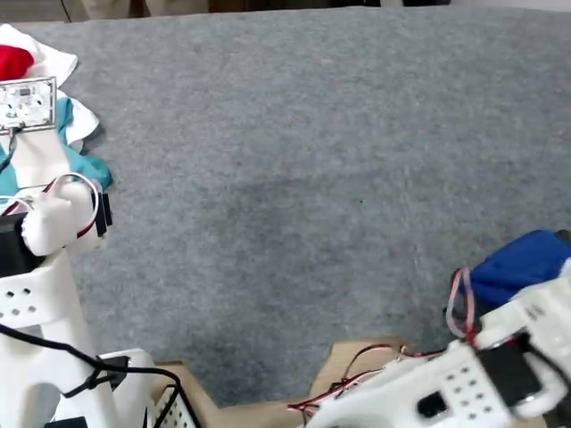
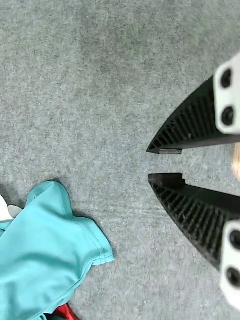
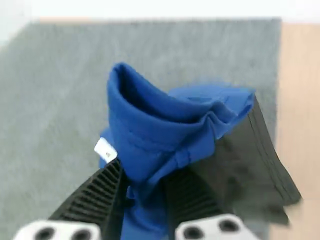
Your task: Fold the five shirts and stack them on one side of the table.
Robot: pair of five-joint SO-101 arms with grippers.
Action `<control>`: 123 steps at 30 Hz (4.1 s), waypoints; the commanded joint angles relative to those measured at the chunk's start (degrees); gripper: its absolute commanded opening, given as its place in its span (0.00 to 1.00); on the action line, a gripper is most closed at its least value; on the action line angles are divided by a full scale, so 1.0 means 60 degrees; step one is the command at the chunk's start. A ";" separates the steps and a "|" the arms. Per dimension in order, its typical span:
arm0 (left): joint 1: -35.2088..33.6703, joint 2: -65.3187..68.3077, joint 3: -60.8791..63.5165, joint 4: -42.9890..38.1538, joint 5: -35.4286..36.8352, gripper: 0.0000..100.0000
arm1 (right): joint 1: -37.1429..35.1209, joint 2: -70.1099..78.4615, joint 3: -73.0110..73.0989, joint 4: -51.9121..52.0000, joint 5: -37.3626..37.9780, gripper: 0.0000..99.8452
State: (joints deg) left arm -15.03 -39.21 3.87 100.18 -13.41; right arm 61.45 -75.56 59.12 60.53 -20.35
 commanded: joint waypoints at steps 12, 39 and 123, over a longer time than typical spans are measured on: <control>-0.1451 -0.0095 -0.1216 0.0117 -0.1099 0.09 | 0.1810 -0.5487 0.3158 0.2066 0.1993 0.33; -0.1377 -0.0081 -0.1201 0.0103 -0.0527 0.09 | -0.6337 -0.3363 -0.1121 0.4337 0.1656 0.33; 0.2652 1.0410 -0.1304 -0.3150 0.2945 0.02 | -0.6132 1.9333 -1.5773 0.6945 0.9099 0.01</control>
State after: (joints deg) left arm 2.11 25.93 2.37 82.42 1.71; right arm 25.49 49.19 -35.30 101.23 32.40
